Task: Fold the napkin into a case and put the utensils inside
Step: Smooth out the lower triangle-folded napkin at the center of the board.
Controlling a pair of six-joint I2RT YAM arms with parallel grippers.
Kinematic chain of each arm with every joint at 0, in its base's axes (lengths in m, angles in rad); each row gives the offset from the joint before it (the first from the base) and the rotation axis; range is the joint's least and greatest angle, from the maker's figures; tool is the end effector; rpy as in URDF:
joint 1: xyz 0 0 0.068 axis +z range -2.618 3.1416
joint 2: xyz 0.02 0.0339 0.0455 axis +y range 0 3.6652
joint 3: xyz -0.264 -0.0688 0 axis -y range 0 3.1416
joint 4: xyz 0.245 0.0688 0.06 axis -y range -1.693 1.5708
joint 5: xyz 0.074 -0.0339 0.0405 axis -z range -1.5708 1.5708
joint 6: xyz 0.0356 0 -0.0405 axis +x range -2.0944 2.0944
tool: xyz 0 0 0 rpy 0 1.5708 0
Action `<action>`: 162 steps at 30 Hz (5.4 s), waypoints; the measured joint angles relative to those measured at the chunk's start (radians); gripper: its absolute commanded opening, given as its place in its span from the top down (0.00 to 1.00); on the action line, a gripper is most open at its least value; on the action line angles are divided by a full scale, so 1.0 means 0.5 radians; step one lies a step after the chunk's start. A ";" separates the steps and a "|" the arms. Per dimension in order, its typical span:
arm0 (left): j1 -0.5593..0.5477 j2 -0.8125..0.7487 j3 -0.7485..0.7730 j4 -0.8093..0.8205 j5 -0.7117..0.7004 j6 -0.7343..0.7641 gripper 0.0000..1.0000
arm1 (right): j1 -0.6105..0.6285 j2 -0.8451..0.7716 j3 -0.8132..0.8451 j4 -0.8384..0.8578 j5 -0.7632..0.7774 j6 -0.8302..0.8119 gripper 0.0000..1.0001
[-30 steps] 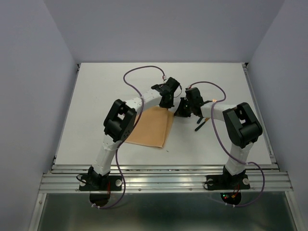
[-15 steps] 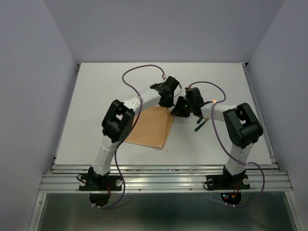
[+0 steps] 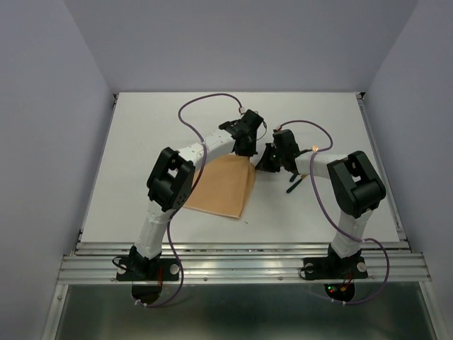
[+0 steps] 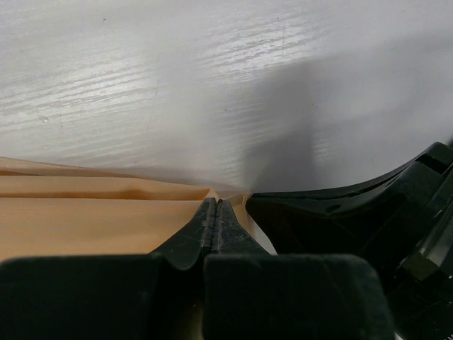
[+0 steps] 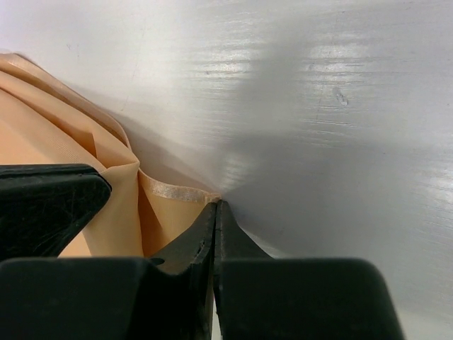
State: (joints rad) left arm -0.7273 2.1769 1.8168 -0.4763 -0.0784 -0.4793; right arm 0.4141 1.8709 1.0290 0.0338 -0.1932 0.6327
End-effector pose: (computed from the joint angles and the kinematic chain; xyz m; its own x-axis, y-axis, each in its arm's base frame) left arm 0.3710 -0.3265 0.2190 -0.7795 0.0784 -0.6214 0.2977 0.9193 -0.2575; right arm 0.3463 0.1597 0.1442 -0.8391 0.2651 -0.4751 -0.0250 0.8535 0.5205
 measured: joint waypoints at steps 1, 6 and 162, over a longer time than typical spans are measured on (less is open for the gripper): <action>0.001 -0.003 0.000 0.000 0.005 -0.001 1.00 | 0.000 0.000 0.000 0.000 0.006 0.001 0.99; 0.001 -0.022 -0.002 -0.001 0.021 -0.005 1.00 | 0.000 0.000 0.000 0.000 0.051 0.007 0.99; 0.175 0.043 -0.098 0.349 0.765 -0.218 0.53 | -0.011 -0.296 -0.232 0.077 0.484 0.075 0.52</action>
State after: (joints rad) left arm -0.6395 2.1983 1.7676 -0.3016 0.3042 -0.5884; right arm 0.4084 1.7229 0.9131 0.0723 0.0486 0.6701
